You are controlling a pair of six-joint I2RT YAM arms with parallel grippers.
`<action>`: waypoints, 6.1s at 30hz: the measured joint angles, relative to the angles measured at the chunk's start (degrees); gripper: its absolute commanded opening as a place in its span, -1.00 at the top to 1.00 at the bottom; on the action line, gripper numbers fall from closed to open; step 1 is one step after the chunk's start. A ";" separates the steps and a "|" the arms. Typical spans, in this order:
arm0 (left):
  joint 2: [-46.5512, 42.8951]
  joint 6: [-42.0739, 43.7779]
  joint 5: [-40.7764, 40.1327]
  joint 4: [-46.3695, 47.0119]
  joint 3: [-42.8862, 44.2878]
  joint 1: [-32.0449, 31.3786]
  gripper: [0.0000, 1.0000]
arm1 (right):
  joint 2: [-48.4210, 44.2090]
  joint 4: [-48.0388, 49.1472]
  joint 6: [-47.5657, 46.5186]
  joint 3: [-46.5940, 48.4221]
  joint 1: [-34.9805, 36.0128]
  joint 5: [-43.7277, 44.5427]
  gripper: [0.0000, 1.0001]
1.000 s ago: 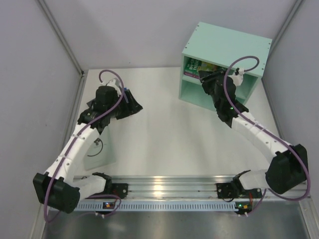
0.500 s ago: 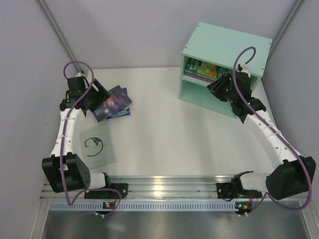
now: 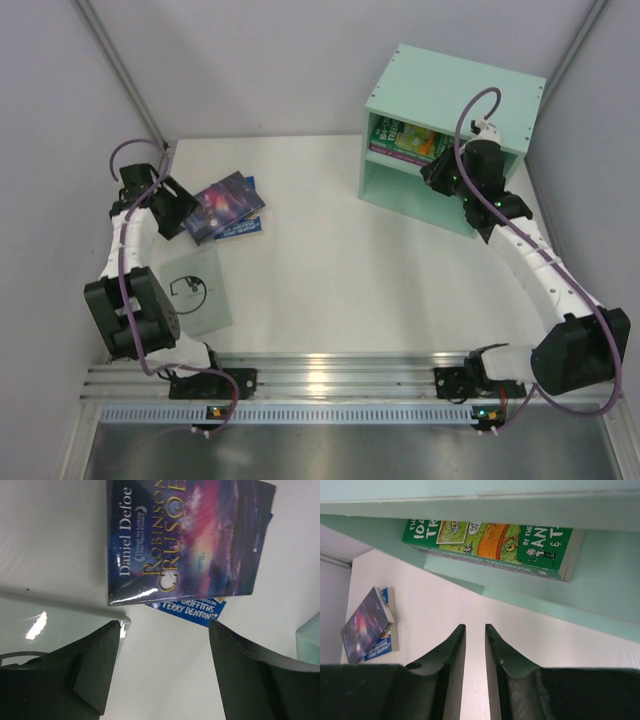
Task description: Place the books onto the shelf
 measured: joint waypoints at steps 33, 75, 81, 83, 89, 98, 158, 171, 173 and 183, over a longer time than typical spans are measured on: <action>17.64 -2.29 15.41 18.08 -7.78 10.91 -0.47 | -5.77 6.27 7.39 -11.02 8.68 -9.81 -0.31; 3.02 -30.47 41.05 50.73 -22.08 2.60 1.00 | -16.02 8.28 12.52 -24.52 10.56 -14.12 -0.99; -5.79 -29.64 41.46 50.90 -29.03 -9.22 1.00 | -17.97 14.27 20.02 -32.87 11.37 -15.08 -0.99; -8.87 -29.55 41.44 50.99 -31.23 -13.25 1.00 | -18.49 17.88 23.67 -37.27 11.47 -15.37 -0.99; -17.49 -30.23 39.76 52.76 -38.88 -21.00 1.00 | -20.17 30.93 38.40 -53.18 14.95 -11.26 -1.00; -18.01 -33.88 30.69 58.84 -46.14 -30.73 1.00 | -21.09 36.96 56.50 -55.95 31.23 6.03 -0.99; -15.67 -39.82 23.41 55.06 -52.37 -40.39 1.00 | 19.34 84.78 58.64 -64.48 39.43 27.58 0.04; -17.92 -38.60 23.19 54.71 -54.64 -40.37 1.00 | 24.98 84.98 69.51 -60.67 39.41 28.28 0.61; -17.35 -38.82 23.23 54.23 -54.90 -40.33 1.00 | 24.33 84.96 70.44 -60.13 39.34 29.18 0.97; -16.55 -34.58 23.02 46.27 -49.40 -40.35 -0.20 | 21.07 82.97 67.04 -57.90 39.12 32.37 1.00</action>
